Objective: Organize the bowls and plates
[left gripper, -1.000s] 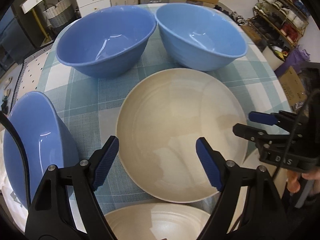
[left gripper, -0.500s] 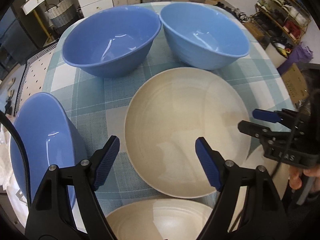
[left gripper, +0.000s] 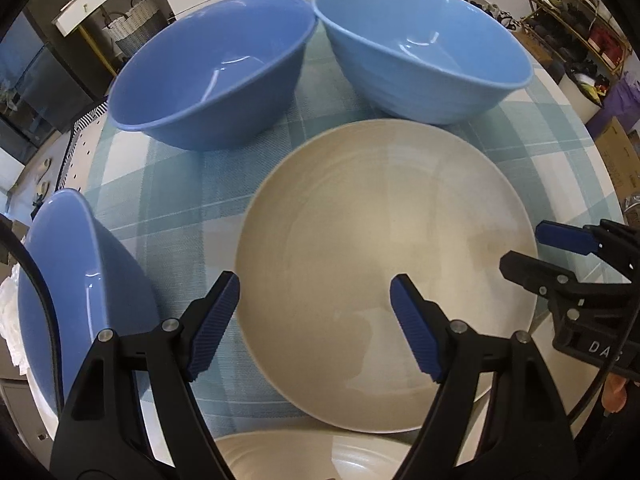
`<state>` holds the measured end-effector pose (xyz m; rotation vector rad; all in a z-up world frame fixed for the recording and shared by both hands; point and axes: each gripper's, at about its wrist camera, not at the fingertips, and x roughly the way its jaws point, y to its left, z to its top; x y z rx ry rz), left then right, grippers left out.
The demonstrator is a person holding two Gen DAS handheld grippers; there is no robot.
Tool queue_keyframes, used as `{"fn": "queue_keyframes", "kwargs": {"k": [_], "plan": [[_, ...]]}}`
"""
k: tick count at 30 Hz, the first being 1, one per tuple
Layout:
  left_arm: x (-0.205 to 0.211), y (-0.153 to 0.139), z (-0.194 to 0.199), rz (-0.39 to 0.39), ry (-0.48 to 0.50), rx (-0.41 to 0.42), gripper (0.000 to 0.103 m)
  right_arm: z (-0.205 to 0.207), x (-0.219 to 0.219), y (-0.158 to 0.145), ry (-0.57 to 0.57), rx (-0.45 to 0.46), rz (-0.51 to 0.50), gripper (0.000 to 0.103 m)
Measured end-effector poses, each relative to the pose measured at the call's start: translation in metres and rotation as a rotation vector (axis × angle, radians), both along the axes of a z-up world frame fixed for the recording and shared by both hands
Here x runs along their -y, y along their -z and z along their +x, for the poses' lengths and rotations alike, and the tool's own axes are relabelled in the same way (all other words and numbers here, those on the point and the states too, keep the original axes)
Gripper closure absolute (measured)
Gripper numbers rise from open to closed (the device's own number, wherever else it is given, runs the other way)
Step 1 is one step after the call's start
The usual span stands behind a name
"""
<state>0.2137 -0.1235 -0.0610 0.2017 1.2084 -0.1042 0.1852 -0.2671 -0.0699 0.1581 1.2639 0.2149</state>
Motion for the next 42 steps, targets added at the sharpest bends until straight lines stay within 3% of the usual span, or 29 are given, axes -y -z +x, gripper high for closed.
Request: {"fn": "queue_keyframes", "kwargs": {"k": [4,10,15,21,31,42], "plan": [[0.006,0.006,0.001,0.012,0.015,-0.014,0.028,0.001,-0.001,0.001,0.001,-0.001,0.0,0.043],[-0.002,0.015,0.008,0.002,-0.014,-0.031,0.037,0.001,-0.002,0.002,-0.001,-0.004,0.004,0.044],[-0.008,0.019,0.011,-0.023,-0.022,-0.046,0.052,0.002,-0.003,0.003,0.004,-0.004,-0.001,0.052],[-0.017,0.018,0.013,-0.073,-0.036,-0.047,0.059,0.003,-0.002,0.004,0.003,-0.004,-0.004,0.065],[-0.037,-0.001,0.011,-0.059,-0.053,-0.014,0.059,0.002,0.001,0.003,0.004,-0.002,0.002,0.068],[-0.028,-0.012,0.003,-0.013,-0.047,-0.016,0.059,0.0,0.003,0.002,-0.001,-0.002,0.008,0.068]]}}
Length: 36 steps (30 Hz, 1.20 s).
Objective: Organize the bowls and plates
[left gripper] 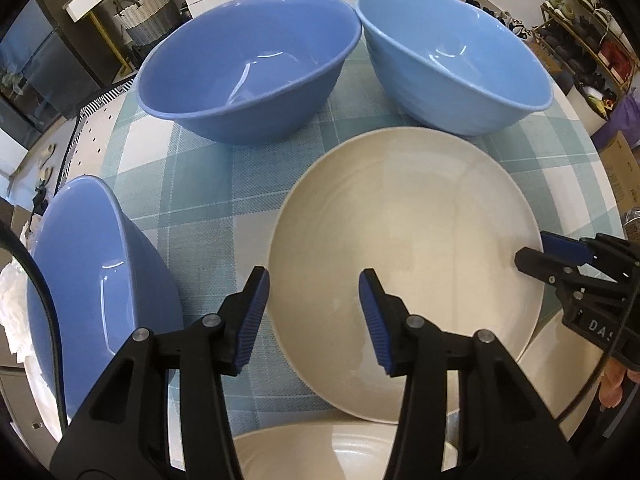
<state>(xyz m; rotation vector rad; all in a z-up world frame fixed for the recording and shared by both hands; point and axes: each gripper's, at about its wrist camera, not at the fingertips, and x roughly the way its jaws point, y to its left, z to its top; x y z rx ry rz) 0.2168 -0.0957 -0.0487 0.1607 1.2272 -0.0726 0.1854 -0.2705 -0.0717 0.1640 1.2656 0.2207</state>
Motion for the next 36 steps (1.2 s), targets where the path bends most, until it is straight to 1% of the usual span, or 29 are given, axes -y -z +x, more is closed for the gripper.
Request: {"fn": "queue_keyframes", "kwargs": {"k": [3,6,9,12,13,15,16,20,22,24,26,27,30,32,34,36], "plan": [[-0.006,0.002,0.001,0.018,-0.016,-0.012,0.058,0.0,0.001,0.0,0.003,-0.003,0.003,0.068],[-0.01,0.01,0.002,-0.006,-0.029,-0.037,0.057,0.001,-0.002,0.0,-0.002,-0.005,0.006,0.068],[-0.009,0.018,0.003,-0.006,-0.027,-0.049,0.057,0.001,-0.004,0.0,-0.008,-0.006,0.007,0.068],[-0.011,0.024,0.004,-0.023,-0.03,-0.066,0.059,0.0,-0.006,0.0,-0.012,-0.004,0.004,0.068],[-0.012,0.026,0.005,-0.024,-0.03,-0.064,0.059,0.001,-0.007,0.0,-0.01,-0.004,0.003,0.07],[-0.015,0.027,0.006,-0.026,-0.033,-0.056,0.065,0.001,-0.007,0.0,-0.004,-0.008,0.001,0.079],[-0.016,0.026,0.006,-0.028,-0.034,-0.052,0.066,0.001,-0.007,0.0,0.0,-0.008,0.003,0.08],[-0.022,0.027,0.005,-0.024,-0.051,-0.036,0.078,0.001,-0.013,0.002,-0.012,-0.015,0.019,0.09],[-0.022,0.028,0.005,-0.008,-0.05,-0.025,0.084,0.0,-0.017,0.002,-0.007,-0.011,0.006,0.091],[-0.025,0.026,0.003,-0.023,-0.059,-0.022,0.087,0.0,-0.017,0.002,0.008,-0.005,0.011,0.092],[-0.029,0.026,0.001,-0.044,-0.063,-0.021,0.088,0.001,-0.013,0.002,0.031,-0.001,0.034,0.093],[-0.031,0.025,0.0,-0.049,-0.064,-0.021,0.09,0.002,-0.011,0.002,0.043,0.002,0.048,0.093],[-0.034,0.023,-0.003,-0.076,-0.068,-0.014,0.092,0.001,-0.008,-0.001,0.056,0.022,0.044,0.093],[-0.035,0.021,-0.004,-0.068,-0.064,-0.004,0.091,0.001,-0.008,-0.004,0.051,0.029,0.047,0.093],[-0.037,0.019,-0.006,-0.08,-0.071,-0.004,0.092,-0.001,-0.007,-0.006,0.053,0.034,0.048,0.093],[-0.03,0.014,-0.008,-0.081,-0.073,0.001,0.092,-0.002,-0.006,-0.008,0.059,0.037,0.059,0.093]]}}
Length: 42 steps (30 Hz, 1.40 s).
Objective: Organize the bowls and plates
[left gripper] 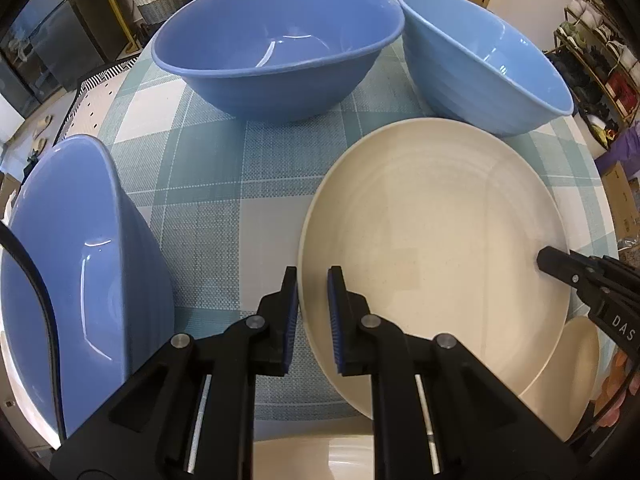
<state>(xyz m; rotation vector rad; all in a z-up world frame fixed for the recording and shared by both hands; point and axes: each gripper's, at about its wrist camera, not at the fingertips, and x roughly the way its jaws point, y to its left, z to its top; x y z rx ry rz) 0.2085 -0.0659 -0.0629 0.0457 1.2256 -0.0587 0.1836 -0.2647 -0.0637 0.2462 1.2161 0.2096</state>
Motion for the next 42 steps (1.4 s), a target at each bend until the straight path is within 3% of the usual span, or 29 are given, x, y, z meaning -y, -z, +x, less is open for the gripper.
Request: {"fn": "queue_keyframes", "kwargs": {"k": [16,27,42], "plan": [[-0.002,-0.031,-0.023,-0.018,0.002,0.05,0.092,-0.023,0.007,-0.031,-0.003,0.033,0.009,0.093],[0.02,-0.059,-0.053,-0.037,0.016,0.084,0.092,-0.049,0.022,-0.059,0.012,0.06,-0.013,0.093],[0.069,-0.05,-0.119,-0.012,0.085,0.072,0.092,-0.119,0.047,-0.052,0.06,0.024,-0.075,0.093]]}}
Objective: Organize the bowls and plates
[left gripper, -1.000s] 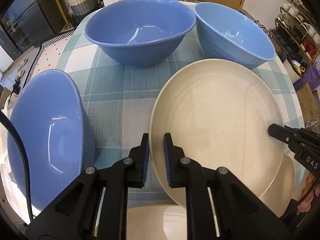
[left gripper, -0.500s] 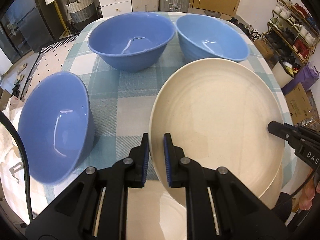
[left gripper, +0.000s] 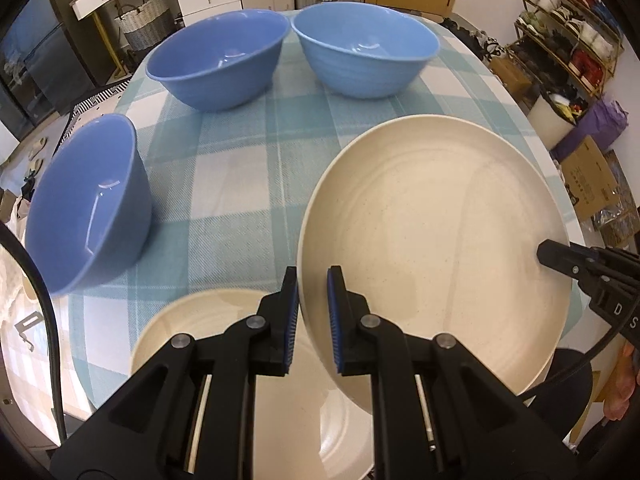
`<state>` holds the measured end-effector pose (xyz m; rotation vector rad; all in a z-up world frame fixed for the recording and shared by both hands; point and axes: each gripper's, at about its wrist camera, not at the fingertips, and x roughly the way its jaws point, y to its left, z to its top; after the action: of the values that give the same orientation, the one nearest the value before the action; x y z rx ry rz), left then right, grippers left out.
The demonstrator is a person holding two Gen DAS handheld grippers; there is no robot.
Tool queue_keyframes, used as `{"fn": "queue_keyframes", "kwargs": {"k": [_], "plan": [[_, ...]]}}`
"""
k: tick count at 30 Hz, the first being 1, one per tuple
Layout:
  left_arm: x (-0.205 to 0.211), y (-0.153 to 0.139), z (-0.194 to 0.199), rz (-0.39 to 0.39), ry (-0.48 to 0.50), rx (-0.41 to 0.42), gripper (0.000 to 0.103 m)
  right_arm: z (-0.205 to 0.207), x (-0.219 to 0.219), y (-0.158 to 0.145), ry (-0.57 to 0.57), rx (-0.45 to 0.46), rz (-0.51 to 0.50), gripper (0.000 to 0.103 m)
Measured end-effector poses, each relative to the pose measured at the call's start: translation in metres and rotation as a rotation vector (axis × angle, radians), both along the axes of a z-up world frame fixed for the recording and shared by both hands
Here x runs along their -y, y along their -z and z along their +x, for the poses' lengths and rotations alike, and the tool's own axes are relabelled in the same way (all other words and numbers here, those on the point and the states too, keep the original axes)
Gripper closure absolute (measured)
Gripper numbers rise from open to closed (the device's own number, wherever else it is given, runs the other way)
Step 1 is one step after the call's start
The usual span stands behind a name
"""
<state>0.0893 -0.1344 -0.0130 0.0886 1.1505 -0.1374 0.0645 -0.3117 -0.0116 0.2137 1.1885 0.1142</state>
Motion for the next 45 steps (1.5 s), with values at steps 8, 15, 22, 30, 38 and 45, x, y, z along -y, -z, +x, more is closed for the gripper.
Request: {"fn": "queue_keyframes", "kwargs": {"k": [8,15,22,30,38,45], "plan": [[0.009,0.007,-0.025,-0.015,0.028,-0.001,0.092,-0.03,0.007,0.001,0.015,0.001,-0.021,0.093],[0.018,0.014,-0.042,-0.009,0.051,-0.009,0.092,-0.053,0.012,0.005,0.029,-0.006,-0.034,0.093],[0.026,0.025,-0.048,0.013,0.06,-0.022,0.092,-0.064,0.015,0.013,0.035,-0.022,-0.049,0.093],[0.038,0.028,-0.053,0.061,0.092,-0.019,0.094,-0.067,0.02,0.02,0.045,-0.035,-0.062,0.093],[0.045,0.029,-0.054,0.104,0.112,-0.016,0.08,-0.071,0.029,0.023,0.062,-0.055,-0.102,0.093],[0.034,0.016,-0.053,0.07,0.08,0.016,0.026,-0.073,0.034,0.022,0.063,-0.056,-0.091,0.054]]}}
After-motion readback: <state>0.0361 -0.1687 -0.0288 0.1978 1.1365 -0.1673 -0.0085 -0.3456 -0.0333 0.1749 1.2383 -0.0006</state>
